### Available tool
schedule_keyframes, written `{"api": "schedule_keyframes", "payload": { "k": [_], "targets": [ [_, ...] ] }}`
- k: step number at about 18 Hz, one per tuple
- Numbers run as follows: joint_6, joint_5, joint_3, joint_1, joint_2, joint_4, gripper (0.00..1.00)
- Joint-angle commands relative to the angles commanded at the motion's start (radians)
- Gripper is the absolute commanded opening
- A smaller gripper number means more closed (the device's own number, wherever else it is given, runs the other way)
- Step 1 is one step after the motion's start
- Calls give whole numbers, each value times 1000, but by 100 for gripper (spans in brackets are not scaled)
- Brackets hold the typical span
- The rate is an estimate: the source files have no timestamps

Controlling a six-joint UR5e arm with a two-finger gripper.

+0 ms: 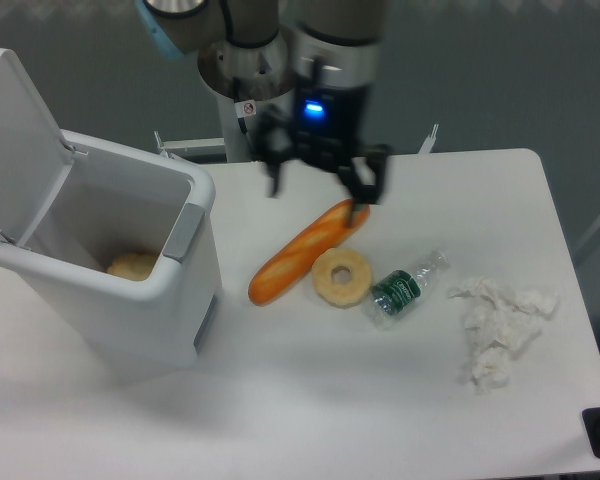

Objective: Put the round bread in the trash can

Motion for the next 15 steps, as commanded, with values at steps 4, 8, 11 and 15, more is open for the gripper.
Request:
{"api": "schedule_keyframes", "payload": {
  "k": [4, 8, 11, 15],
  "targets": [
    [97, 87, -18, 60, -101, 118, 100],
    [177, 132, -9, 92, -210, 215, 100],
    [261, 146, -11, 108, -242, 218, 100],
    [268, 157, -9, 105, -285, 233, 100]
  ]
}}
